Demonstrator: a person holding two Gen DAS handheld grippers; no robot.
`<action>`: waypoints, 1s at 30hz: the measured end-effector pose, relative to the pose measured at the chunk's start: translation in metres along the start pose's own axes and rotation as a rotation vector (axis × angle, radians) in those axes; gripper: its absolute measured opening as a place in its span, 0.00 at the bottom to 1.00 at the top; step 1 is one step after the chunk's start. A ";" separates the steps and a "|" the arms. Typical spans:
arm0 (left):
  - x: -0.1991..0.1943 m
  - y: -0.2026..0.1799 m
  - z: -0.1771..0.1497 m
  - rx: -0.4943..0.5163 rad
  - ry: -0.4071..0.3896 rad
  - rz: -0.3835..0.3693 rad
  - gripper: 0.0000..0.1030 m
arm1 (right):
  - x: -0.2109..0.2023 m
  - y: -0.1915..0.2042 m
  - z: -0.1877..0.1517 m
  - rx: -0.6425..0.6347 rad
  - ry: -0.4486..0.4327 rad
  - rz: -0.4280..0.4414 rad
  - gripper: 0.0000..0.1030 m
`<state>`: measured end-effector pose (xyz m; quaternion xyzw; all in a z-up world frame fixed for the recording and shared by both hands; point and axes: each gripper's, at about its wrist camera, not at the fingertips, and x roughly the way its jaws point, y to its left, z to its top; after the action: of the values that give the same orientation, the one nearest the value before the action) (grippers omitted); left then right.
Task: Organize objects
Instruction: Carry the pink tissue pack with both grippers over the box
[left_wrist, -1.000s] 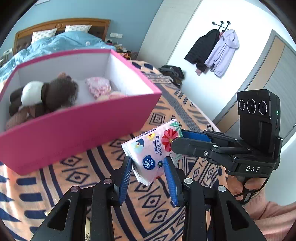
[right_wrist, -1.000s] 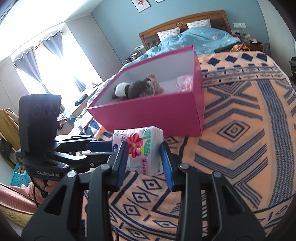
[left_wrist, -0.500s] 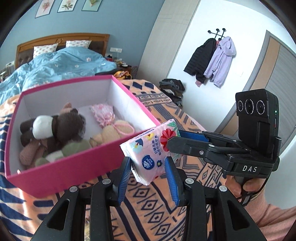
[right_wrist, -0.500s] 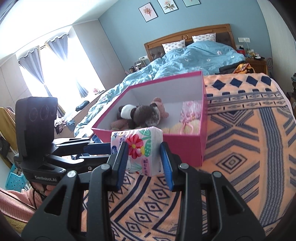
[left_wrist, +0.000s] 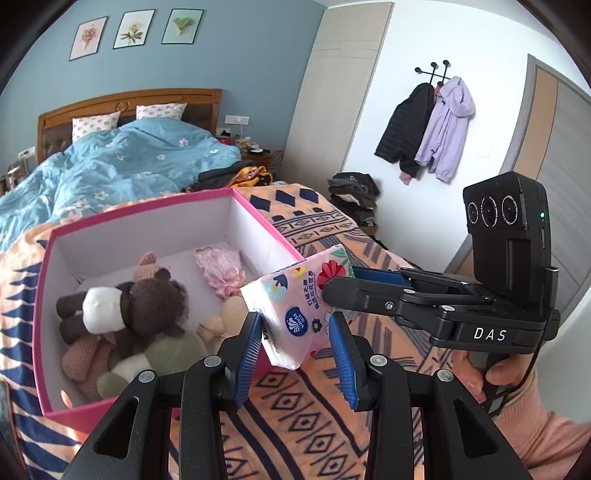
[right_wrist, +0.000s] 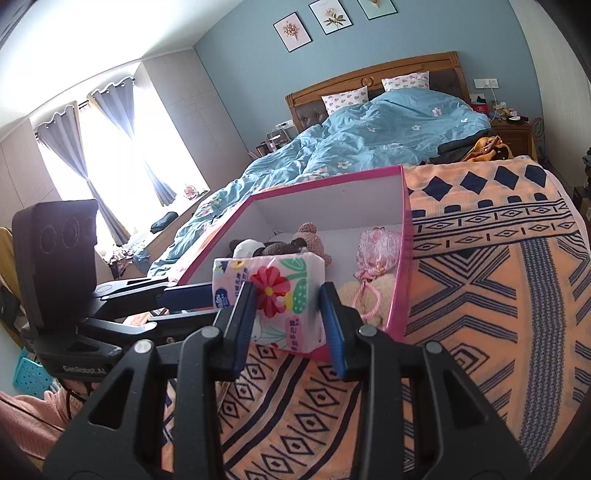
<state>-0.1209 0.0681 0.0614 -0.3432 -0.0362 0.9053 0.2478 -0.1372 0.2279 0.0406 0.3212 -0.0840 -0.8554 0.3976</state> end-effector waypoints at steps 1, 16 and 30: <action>0.002 0.001 0.002 0.002 0.000 0.006 0.36 | 0.002 -0.001 0.002 0.000 0.000 -0.002 0.37; 0.028 0.024 0.018 -0.027 0.038 0.042 0.36 | 0.032 -0.015 0.019 0.012 0.036 -0.035 0.37; 0.059 0.046 0.021 -0.082 0.100 0.041 0.36 | 0.062 -0.031 0.024 0.029 0.092 -0.077 0.37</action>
<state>-0.1915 0.0581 0.0314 -0.3983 -0.0538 0.8897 0.2164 -0.2006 0.2007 0.0170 0.3689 -0.0653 -0.8531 0.3632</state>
